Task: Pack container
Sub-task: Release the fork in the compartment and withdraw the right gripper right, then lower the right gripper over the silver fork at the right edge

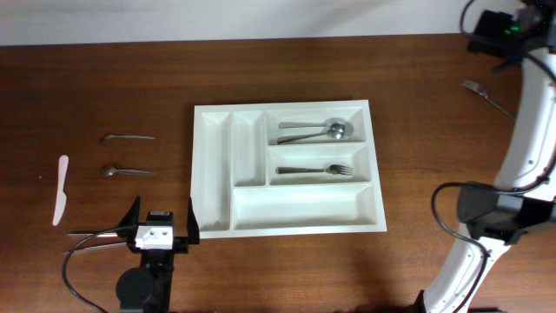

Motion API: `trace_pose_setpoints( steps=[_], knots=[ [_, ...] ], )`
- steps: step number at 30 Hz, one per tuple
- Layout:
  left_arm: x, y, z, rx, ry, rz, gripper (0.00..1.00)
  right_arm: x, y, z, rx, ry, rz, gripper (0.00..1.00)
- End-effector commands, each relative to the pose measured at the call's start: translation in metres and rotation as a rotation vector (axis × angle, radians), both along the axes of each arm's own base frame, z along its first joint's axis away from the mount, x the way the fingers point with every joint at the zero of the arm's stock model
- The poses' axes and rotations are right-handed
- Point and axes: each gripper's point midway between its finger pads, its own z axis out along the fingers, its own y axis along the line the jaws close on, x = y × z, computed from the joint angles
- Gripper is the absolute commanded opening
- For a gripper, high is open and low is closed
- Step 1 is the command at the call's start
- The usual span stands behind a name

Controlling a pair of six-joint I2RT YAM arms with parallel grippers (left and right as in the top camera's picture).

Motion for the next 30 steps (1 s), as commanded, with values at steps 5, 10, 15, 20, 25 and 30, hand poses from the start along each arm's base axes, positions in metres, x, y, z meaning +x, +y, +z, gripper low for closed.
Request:
trace_pose_setpoints(
  steps=[5,10,15,20,25,30],
  knots=[
    [0.000,0.003,-0.001,0.013,0.003,0.012,0.99,0.013,-0.015,-0.012,0.000,0.008,0.316,0.99],
    [0.000,0.003,-0.001,0.013,0.003,0.012,0.99,0.021,-0.010,-0.028,-0.146,0.035,0.838,0.99],
    [0.000,0.003,-0.001,0.013,0.003,0.012,0.99,0.046,-0.074,-0.042,-0.166,-0.018,0.570,0.99],
    [0.000,0.003,-0.001,0.013,0.003,0.012,0.99,0.061,-0.118,-0.091,-0.121,-0.002,0.426,0.99],
    [0.000,0.003,-0.001,0.013,0.003,0.012,0.99,0.068,-0.130,-0.149,-0.066,0.063,0.422,0.99],
    [0.000,0.003,-0.001,0.013,0.003,0.012,0.99,0.078,-0.136,-0.185,-0.048,0.082,0.423,0.99]
  ],
)
